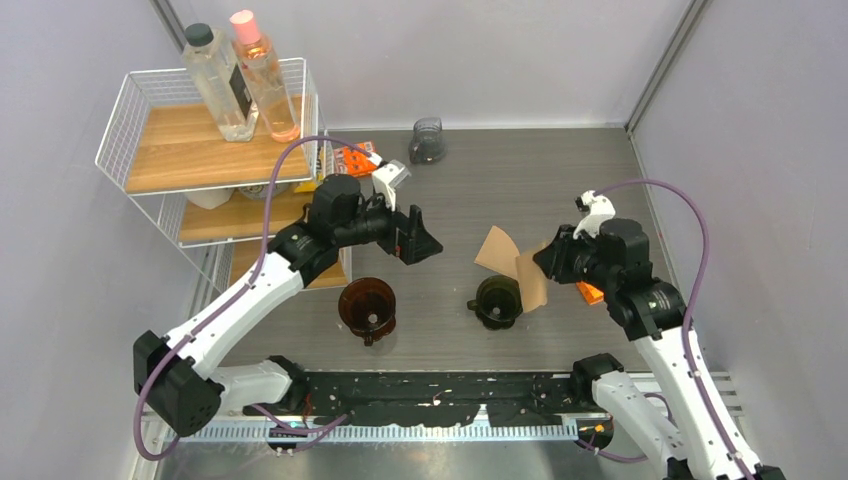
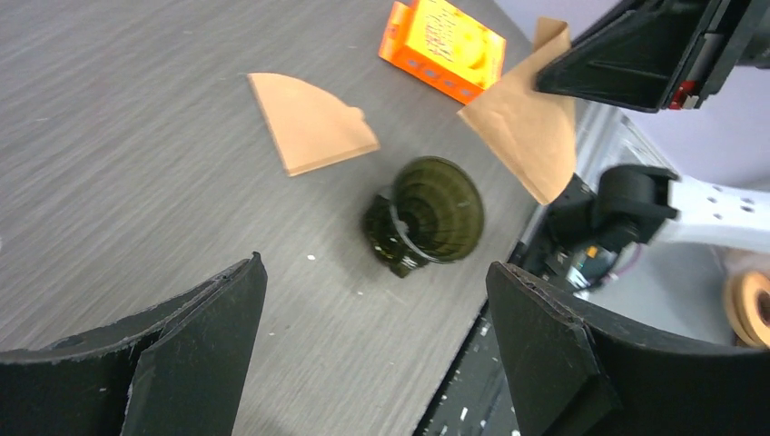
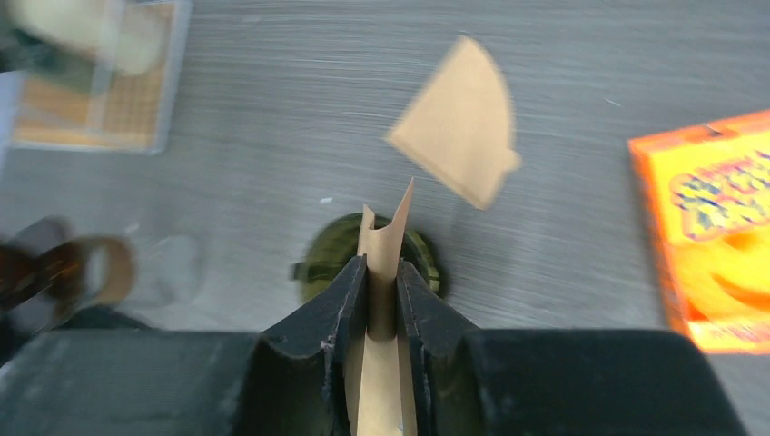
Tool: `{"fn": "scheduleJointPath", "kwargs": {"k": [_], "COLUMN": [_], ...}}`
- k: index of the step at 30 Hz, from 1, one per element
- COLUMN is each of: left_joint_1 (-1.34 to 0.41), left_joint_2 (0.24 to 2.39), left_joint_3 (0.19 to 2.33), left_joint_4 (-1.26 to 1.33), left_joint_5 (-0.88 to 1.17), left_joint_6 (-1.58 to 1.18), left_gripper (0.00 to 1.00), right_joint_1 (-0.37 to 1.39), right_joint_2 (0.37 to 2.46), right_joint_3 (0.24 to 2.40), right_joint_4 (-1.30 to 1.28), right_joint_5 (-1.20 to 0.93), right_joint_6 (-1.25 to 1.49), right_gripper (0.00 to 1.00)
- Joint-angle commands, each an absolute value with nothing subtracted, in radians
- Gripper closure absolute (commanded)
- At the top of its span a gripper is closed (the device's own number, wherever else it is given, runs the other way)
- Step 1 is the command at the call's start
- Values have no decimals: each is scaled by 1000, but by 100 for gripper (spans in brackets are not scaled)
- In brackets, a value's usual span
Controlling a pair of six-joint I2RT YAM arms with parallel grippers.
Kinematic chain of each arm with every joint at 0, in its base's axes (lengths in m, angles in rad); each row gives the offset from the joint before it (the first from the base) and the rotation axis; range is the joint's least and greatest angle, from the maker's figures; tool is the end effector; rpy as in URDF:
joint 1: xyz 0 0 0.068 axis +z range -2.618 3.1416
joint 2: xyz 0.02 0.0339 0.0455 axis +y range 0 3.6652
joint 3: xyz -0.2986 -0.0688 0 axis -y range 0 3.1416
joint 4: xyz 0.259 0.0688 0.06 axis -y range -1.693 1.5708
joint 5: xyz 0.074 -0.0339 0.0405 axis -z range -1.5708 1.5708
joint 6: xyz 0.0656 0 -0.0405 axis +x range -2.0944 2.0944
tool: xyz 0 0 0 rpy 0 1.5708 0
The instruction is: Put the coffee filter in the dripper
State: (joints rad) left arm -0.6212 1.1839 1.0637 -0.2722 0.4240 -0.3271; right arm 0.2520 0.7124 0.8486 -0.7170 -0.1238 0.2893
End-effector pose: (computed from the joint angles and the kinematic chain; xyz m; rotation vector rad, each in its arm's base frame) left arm 0.2244 -0.1938 0.3674 0.5929 1.9874 -1.0196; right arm 0.1517 0.0474 0.3270 -0.0323 2.1801 0.4447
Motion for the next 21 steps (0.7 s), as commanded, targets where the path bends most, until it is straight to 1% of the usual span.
{"fn": "scheduleJointPath", "kwargs": {"k": [1,3,8,11,14,18,21], "left_joint_1": [-625,-640,-679,-709,-733,-769,-784], "left_joint_2": [1222,1240,1275,1299,1321,1359,1387], "left_joint_3": [1108,1120,1133,1144,1162,1192,1218], "left_joint_4": [-200,-201,-140,-96,-82,-59,-52], "left_joint_5": [656,683,797,840,847,868,874], "left_joint_6": [-321,-316,-341,-371,-393,-428,-454], "left_gripper": [0,0,0,0,1,5,12], "right_joint_1": [252,251,252,252,253,255,258], "right_joint_2": [668,664,665,669,675,680,683], "right_joint_3": [891,896,914,909,910,894,877], "right_joint_4": [-600,-549,-438,-357,-332,-278,-238], "right_joint_5": [-532,-635,-787,-839,-861,-872,-876], "right_joint_6": [250,269,314,348,359,372,388], "right_gripper": [76,76,76,76,75,74,74]}}
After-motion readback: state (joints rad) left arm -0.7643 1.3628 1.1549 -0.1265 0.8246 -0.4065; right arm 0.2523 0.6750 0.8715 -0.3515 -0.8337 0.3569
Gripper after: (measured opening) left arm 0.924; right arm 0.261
